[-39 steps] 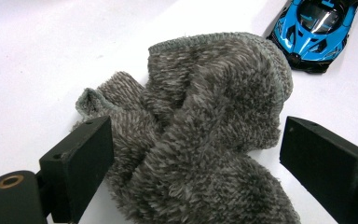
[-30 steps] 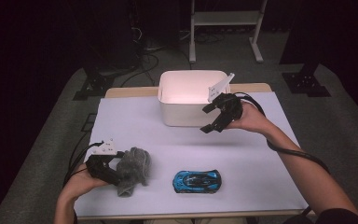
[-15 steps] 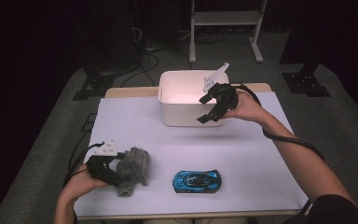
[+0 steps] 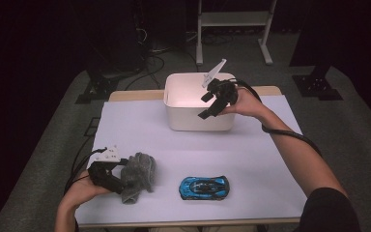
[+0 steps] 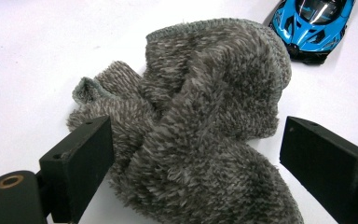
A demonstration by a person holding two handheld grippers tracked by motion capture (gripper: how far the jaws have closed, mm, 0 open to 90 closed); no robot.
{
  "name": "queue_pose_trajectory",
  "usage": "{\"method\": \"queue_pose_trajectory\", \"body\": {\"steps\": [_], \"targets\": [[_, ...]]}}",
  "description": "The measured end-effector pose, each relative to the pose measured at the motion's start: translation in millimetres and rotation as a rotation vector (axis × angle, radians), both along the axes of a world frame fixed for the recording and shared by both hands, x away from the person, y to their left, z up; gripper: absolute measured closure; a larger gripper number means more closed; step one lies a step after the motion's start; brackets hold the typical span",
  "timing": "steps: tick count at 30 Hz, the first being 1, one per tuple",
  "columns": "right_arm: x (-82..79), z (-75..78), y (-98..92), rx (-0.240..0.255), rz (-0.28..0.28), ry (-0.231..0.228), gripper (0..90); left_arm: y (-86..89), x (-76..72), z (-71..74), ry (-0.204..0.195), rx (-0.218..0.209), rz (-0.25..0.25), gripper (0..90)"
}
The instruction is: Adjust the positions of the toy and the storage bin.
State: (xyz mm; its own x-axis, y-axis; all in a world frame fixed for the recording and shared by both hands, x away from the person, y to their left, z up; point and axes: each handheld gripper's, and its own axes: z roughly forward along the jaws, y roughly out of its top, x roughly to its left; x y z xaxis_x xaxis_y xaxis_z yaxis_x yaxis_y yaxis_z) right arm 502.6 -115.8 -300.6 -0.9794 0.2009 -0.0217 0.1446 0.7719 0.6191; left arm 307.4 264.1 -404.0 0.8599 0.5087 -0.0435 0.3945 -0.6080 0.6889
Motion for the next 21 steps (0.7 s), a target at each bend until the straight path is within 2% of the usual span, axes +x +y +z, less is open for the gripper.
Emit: {"method": "queue_pose_trajectory", "body": {"steps": [5,7,11,15,21], "targets": [[7.9,-7.1,3.4,-0.007,-0.014,-0.001,22.7,-0.6,0.2,-1.3,0.005,0.006,-0.009,9.0],[10.9,-9.7,3.8,-0.011,-0.009,0.005,26.1,-0.9,-0.5,-1.5,0.007,-0.006,0.000,9.0],[13.9,-13.8,6.7,-0.017,-0.009,0.014,31.8,-0.1,-0.6,-0.8,0.004,-0.003,-0.003,9.0],[14.8,-16.2,10.6,-0.033,-0.008,0.013,39.4,0.5,-0.1,-1.1,0.005,0.000,-0.006,9.0],[16.6,-19.4,13.7,-0.050,0.007,0.013,56.7,0.8,-0.4,-1.7,0.008,0.004,-0.004,9.0]]}}
